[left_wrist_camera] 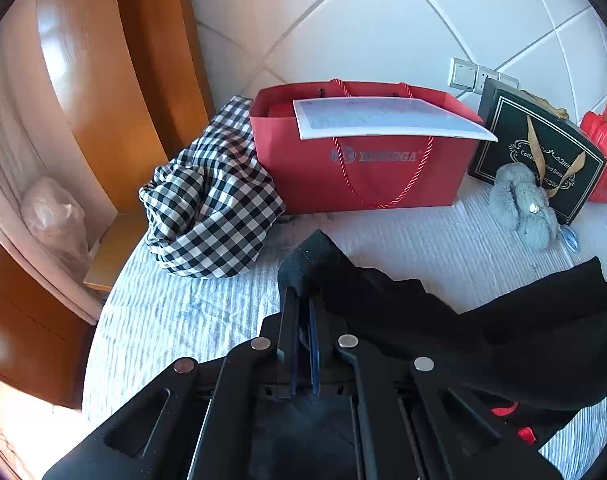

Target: Fold clothes

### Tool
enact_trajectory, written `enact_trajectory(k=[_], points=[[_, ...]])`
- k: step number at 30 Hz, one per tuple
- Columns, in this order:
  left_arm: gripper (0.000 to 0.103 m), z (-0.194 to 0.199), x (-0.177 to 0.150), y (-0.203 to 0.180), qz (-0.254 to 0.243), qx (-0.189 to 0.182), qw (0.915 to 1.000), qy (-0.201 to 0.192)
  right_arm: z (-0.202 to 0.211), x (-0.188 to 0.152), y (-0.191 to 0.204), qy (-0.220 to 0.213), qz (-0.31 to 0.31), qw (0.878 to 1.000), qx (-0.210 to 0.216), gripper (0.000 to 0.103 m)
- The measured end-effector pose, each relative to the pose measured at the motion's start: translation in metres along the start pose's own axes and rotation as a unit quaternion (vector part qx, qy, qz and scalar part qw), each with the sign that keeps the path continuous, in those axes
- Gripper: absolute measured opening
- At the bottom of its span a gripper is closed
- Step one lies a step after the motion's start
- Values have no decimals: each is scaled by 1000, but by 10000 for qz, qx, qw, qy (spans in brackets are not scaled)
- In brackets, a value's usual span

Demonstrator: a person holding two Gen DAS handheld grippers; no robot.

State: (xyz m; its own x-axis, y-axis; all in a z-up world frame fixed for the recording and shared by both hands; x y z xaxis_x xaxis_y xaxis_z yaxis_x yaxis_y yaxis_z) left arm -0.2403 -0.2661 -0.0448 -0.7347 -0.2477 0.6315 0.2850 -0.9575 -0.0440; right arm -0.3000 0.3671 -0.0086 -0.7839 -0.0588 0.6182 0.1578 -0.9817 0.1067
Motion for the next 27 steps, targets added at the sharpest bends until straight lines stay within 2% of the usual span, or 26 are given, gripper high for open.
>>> enact_trajectory(k=[2, 4, 6, 7, 11, 14, 15, 16, 17, 18, 19, 23, 27], points=[[3, -13, -1, -1, 23, 16, 10000, 92, -13, 6, -3, 109, -8, 9999, 9, 3], [3, -18, -3, -4, -29, 37, 9999, 130, -19, 6, -4, 226, -117, 9993, 263, 5], [3, -21, -5, -4, -64, 40, 9999, 154, -28, -2, 0, 434, -95, 9981, 434, 15], [3, -23, -6, -4, -79, 41, 9998, 166, -35, -7, 3, 584, -23, 9972, 460, 24], [3, -28, -8, -1, -70, 70, 9997, 237, -58, -22, 11, 948, 158, 9944, 430, 27], [3, -28, -11, -2, -97, 96, 9995, 283, -71, -28, 13, 1089, 216, 9932, 357, 37], [3, -28, -11, -2, -104, 104, 9994, 297, -75, -30, 14, 1144, 281, 9926, 299, 37], [3, -28, -12, -1, -92, 104, 9994, 305, -79, -32, 17, 1209, 390, 9915, 282, 36], [3, -28, -11, 0, -77, 108, 9994, 312, -79, -32, 20, 1239, 518, 9908, 196, 17], [3, -27, -11, 0, -62, 110, 9994, 318, -79, -32, 23, 1268, 647, 9898, 110, 4], [3, -26, -11, 0, -50, 99, 9995, 309, -78, -31, 26, 1274, 774, 9888, 22, 4], [3, -17, -4, -3, -94, 69, 9998, 176, -42, -2, 35, 356, 1150, 9918, -432, 1], [3, -29, 10, -10, -55, 131, 9998, 123, -38, 42, 22, -68, 1086, 9910, -781, 1]])
Point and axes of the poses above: each gripper's, at about its wrist camera, not at the fingertips, and z roughly against the way its jaws point, y to its left, x to its top, the point moved 1 cm from there along -z, roughly the way its jaws point, and after that the axes turned 10 degrees about z, right-handed, at the moved point
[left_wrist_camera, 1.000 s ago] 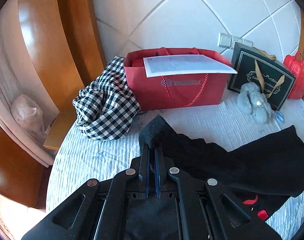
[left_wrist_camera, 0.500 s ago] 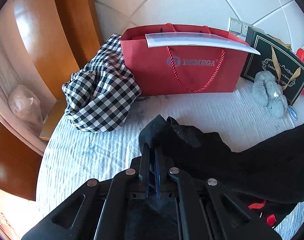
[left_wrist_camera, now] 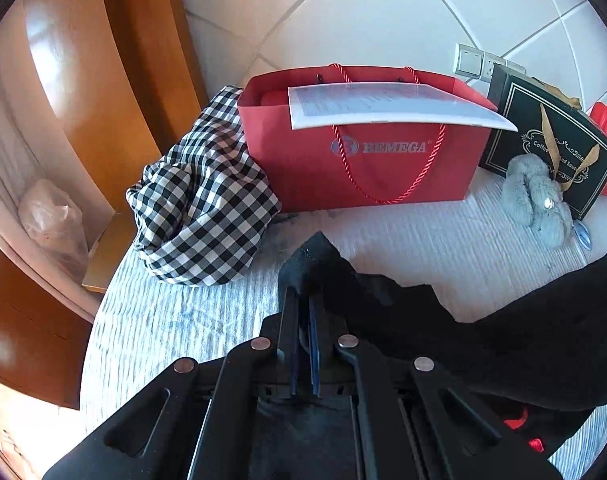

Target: Fold clothes

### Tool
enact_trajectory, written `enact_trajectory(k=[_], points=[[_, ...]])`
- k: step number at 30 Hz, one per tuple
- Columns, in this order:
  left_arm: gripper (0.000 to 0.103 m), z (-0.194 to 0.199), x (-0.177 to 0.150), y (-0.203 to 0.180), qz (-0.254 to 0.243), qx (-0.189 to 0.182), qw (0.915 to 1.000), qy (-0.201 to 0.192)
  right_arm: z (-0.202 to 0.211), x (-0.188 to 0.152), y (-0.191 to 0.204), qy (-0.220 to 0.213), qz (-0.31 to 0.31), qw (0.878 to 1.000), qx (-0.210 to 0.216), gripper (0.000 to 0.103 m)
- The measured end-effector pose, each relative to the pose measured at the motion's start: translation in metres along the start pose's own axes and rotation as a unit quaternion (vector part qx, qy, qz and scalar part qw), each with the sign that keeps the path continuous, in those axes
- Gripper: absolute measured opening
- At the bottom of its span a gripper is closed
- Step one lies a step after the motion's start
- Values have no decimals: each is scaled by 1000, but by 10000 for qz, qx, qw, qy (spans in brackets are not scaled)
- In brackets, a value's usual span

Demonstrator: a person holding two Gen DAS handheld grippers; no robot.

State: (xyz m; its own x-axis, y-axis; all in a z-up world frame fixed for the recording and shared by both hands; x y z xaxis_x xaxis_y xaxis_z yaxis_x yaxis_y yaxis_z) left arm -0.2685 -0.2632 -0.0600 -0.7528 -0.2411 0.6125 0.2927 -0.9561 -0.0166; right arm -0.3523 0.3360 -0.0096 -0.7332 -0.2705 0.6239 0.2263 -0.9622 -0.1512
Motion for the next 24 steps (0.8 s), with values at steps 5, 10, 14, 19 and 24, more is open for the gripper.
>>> enact_trajectory(k=[5, 10, 14, 19, 24], points=[[3, -14, 10, -8, 71, 5, 10000, 3, -28, 12, -8, 483, -415, 9954, 710, 7], [3, -20, 4, -6, 52, 31, 10000, 78, -48, -24, 3, 1102, -464, 9862, 1148, 30], [3, -21, 2, -2, 69, 12, 9999, 127, -63, -45, 12, 1499, -514, 9787, 1305, 30], [3, -20, 2, -1, 72, -57, 9999, 143, -50, -41, 33, 1374, 280, 9866, 831, 8], [3, -19, 5, 0, 135, -150, 9997, 138, -20, -4, 28, 846, 582, 9941, 358, 5]])
Point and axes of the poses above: each gripper's, at about its wrist camera, not at the fingertips, and z roughly against the way its jaws point, y to its left, x to its top, the point moved 1 cm from there along -z, roughly the way its jaws point, and after that the axes turned 10 degrees about z, right-handed, at the moved point
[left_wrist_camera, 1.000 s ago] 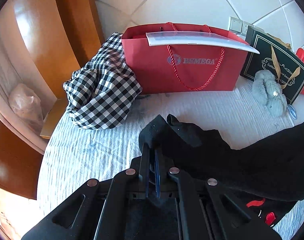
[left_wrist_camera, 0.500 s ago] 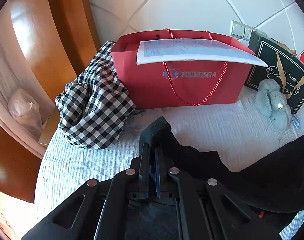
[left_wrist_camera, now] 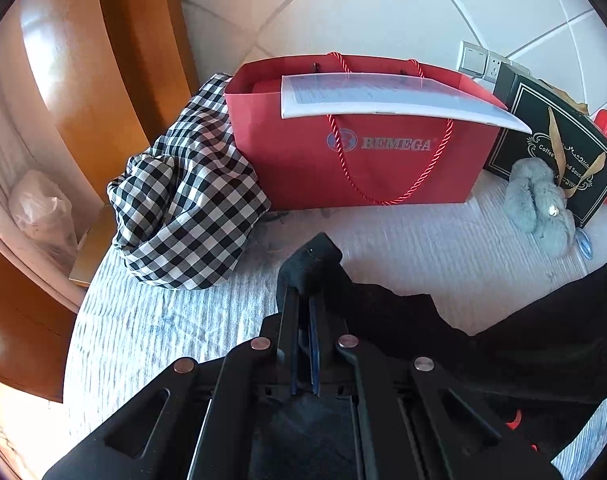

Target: Fold clothes

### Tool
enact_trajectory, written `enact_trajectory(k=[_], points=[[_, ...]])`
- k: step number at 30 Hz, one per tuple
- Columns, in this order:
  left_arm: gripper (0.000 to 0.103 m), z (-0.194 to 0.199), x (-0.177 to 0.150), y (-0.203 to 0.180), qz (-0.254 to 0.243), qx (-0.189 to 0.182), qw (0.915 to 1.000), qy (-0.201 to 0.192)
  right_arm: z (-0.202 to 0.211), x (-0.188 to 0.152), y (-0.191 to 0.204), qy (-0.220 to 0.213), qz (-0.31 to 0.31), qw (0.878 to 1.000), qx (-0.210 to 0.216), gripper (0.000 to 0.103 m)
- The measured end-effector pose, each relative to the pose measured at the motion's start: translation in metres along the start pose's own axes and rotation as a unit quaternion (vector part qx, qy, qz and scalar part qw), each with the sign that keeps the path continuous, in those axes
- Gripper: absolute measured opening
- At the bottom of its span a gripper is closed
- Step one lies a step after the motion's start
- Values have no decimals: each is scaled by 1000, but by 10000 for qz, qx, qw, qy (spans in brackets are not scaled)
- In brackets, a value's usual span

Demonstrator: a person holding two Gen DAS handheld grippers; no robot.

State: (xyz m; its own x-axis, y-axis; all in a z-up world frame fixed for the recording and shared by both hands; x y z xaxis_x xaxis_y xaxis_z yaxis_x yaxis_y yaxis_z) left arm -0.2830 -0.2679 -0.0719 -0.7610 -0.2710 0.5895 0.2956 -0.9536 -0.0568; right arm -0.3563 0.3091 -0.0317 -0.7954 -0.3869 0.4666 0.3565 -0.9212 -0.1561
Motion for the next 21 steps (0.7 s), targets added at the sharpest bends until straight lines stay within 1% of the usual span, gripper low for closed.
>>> enact_trajectory(k=[2, 6, 9, 10, 11, 12, 13, 14, 15, 17, 19, 21], points=[[3, -2, 1, 0, 33, -12, 10000, 9, -1, 9, -13, 34, -188, 9998, 68, 5], [3, -12, 1, 0, 85, 42, 9999, 38, -7, 21, -13, -97, 19, 9998, -194, 5], [4, -27, 4, -2, 158, 57, 9998, 129, -31, 33, -18, -91, -89, 9998, -168, 6], [7, -33, 5, -2, 179, 40, 9996, 199, -42, 35, -20, 13, -157, 9997, -208, 8], [7, -38, 6, -2, 212, 65, 9993, 299, -54, 37, -22, 116, -225, 9994, -248, 26], [22, -42, 6, -1, 244, 90, 9989, 400, -65, 39, -24, 216, -293, 9989, -287, 54], [44, -46, 6, 0, 274, 112, 9983, 492, -70, 37, -26, 285, -358, 9985, -314, 62], [52, -40, 2, 4, 264, 101, 9985, 471, -72, 35, -27, 297, -465, 9981, -274, 62], [58, -34, -1, 7, 253, 89, 9986, 450, -67, 30, -29, 228, -542, 9981, -202, 62], [60, -22, -8, 14, 234, 67, 9989, 408, -54, 17, -32, 86, -644, 9979, -85, 62], [63, -2, -23, 29, 282, 50, 9988, 407, -36, -3, -37, -55, -739, 9972, 32, 64], [65, 14, -44, 48, 359, 79, 9982, 481, -18, -28, -39, -181, -880, 9958, 167, 72]])
Point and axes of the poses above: each gripper's, at about its wrist camera, not at the fingertips, and z roughly against the way its jaws point, y to its left, x to its top, the point moved 1 cm from there along -z, roughly the way its jaws point, and after that the axes turned 10 degrees about z, right-handed, at the moved point
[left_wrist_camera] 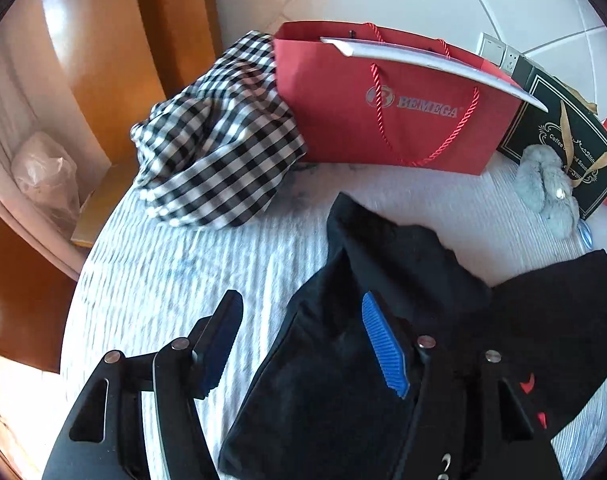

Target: Fold clothes

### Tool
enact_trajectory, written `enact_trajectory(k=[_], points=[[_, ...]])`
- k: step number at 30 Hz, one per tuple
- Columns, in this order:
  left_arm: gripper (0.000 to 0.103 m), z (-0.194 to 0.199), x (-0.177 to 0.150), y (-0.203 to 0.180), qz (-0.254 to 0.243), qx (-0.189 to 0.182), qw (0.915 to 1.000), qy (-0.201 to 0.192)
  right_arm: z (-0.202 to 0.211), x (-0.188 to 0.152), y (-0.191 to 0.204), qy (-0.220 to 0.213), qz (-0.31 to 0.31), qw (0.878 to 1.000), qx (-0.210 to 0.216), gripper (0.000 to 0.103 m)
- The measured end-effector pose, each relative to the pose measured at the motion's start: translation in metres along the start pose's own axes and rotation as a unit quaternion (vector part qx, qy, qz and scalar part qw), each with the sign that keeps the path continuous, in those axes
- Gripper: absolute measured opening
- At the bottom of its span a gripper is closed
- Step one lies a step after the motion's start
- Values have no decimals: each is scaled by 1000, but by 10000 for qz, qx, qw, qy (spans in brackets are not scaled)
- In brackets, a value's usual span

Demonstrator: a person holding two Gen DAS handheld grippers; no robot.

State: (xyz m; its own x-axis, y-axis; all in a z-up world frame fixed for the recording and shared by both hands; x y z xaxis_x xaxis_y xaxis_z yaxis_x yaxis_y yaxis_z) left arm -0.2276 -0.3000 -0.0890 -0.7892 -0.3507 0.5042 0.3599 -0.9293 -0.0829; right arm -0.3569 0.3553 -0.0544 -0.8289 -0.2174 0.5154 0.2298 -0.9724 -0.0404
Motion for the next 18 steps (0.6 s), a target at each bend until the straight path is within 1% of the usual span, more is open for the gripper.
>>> enact_trajectory(k=[1, 2, 5, 8, 10, 12, 14, 15, 18], points=[[65, 7, -10, 10, 38, 15, 10000, 39, 10, -14, -1, -54, -76, 9999, 70, 78], [65, 11, -21, 19, 57, 54, 9999, 101, 17, -28, 0, -99, -159, 9997, 128, 80], [66, 21, -60, 33, 106, 183, 9993, 310, 32, -68, -6, -81, -533, 9979, 349, 80], [66, 26, -90, 40, 288, 79, 9987, 419, 38, -97, -9, -38, -794, 9957, 483, 83], [66, 29, -106, 36, 366, 12, 9983, 457, 39, -112, -10, -5, -928, 9942, 548, 85], [66, 30, -117, 31, 430, -1, 9979, 483, 38, -118, -5, -38, -906, 9938, 644, 86], [67, 31, -127, 27, 493, -13, 9975, 510, 33, -120, 2, -25, -833, 9937, 746, 89], [68, 30, -131, 25, 518, 10, 9972, 531, 30, -120, 8, -6, -732, 9941, 796, 92], [69, 25, -140, 21, 570, 72, 9966, 583, 20, -122, 27, 71, -367, 9954, 883, 93]])
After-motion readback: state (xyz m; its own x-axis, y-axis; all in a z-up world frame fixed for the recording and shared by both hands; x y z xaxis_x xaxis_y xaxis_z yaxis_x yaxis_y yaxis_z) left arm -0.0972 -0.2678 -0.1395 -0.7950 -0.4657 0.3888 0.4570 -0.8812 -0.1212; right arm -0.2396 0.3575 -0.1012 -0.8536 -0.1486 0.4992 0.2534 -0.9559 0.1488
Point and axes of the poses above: each gripper's, at about its wrist camera, not at the fingertips, and z roughly against the way its jaws point, y to its left, x to its top, the point moved 1 cm from there along -z, roughly the way its jaws point, and after that the axes turned 10 degrees about z, right-handed, at the moved point
